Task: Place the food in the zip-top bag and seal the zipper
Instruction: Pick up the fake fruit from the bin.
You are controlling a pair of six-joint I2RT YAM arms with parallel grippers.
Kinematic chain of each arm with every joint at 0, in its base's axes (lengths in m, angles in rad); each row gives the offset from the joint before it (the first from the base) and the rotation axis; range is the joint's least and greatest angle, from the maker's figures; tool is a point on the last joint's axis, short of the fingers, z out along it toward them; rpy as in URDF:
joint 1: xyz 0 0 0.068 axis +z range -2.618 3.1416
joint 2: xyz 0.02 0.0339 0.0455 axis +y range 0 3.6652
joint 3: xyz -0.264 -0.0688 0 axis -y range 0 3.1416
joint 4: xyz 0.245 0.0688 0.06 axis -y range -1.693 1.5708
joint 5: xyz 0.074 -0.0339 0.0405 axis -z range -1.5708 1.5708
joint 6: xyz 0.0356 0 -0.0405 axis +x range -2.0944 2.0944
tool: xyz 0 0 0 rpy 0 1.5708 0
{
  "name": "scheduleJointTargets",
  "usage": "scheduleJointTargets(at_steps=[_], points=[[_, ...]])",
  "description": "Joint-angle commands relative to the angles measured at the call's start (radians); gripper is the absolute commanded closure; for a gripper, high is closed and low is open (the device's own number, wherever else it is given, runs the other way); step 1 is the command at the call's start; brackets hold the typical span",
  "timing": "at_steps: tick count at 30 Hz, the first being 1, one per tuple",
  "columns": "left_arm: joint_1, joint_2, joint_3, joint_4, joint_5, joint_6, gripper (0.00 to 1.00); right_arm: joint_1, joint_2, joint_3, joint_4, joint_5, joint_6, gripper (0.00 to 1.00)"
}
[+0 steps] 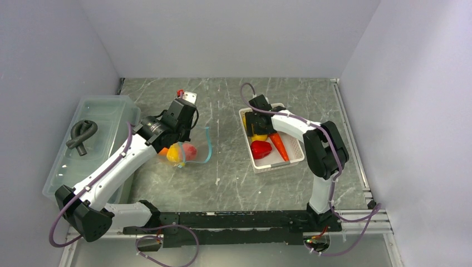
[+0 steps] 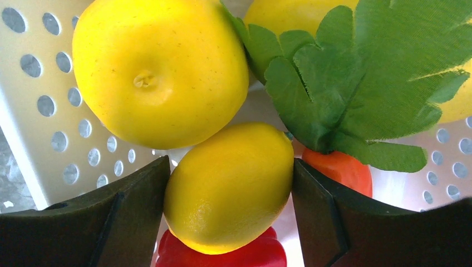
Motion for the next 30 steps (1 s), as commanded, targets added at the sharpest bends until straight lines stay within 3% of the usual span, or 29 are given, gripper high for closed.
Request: scheduleJointTargets(at_steps=[1,8,17,30], points=[[0.004,-0.006,-0.001,0.024,-0.008,0.009,1.00,0.000,-0.026,0.016,-0.024,0.030,0.001,0.33],[0.005,-0.007,-0.001,0.024,-0.008,0.008,1.00,0.001,-0.110,0.013,-0.030,0.048,0.004,0.44],[0.005,-0.008,0.000,0.024,-0.009,0.009,1.00,0.015,-0.241,0.010,-0.051,0.047,0.009,0.47],[0.004,-0.008,-0.002,0.023,-0.011,0.007,1.00,0.110,-0.464,-0.043,0.039,-0.139,0.009,0.47]])
